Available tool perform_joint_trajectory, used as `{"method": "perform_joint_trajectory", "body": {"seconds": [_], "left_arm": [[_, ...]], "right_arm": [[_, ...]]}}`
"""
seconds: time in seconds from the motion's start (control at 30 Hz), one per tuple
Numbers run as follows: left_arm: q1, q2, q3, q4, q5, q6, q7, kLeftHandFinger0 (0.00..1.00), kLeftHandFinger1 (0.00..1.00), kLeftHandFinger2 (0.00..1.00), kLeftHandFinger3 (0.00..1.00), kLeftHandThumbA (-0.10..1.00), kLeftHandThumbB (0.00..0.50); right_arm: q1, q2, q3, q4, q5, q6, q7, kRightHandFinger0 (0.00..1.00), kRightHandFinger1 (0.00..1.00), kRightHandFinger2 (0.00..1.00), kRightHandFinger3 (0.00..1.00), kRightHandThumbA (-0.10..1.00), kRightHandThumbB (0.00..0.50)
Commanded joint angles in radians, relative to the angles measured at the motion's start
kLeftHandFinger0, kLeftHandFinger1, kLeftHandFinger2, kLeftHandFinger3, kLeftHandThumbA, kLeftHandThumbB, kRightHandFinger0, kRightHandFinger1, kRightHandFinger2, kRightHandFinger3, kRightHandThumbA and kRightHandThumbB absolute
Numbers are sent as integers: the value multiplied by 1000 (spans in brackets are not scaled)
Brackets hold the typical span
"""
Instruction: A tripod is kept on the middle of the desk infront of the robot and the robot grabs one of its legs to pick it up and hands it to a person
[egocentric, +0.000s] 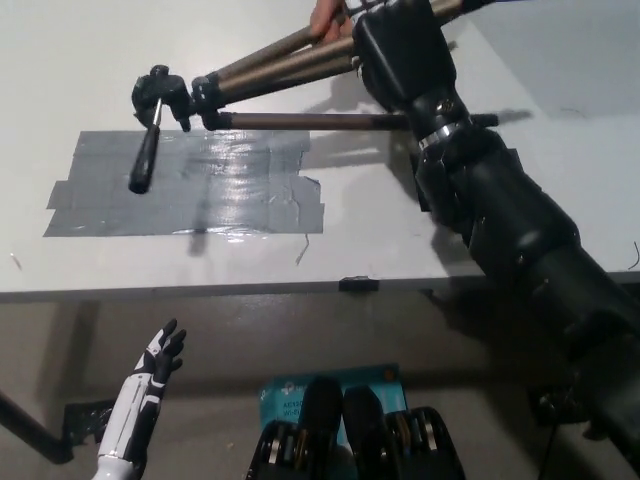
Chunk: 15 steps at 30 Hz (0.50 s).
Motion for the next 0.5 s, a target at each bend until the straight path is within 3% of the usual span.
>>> {"method": "perform_joint_trajectory", "body": {"seconds": [0.0, 0.27, 0.47], "left_arm": [[-2, 16, -2, -48, 4, -9, -5, 1000, 1000, 1000, 1000, 1000, 41], [-12, 25, 0, -47, -6, -20, -15, 1000, 1000, 1000, 1000, 1000, 36], [-20, 21, -4, -31, 5, -31, -8, 1000, 1000, 1000, 1000, 1000, 10]], "right_arm": [[-60, -42, -71, -341, 178, 213, 540, 1000, 1000, 1000, 1000, 794, 500], [42, -137, -104, -722, 430, 310, 847, 1000, 1000, 1000, 1000, 853, 500], [98, -253, -147, -1045, 649, 298, 890, 1000, 1000, 1000, 1000, 942, 500]]}}
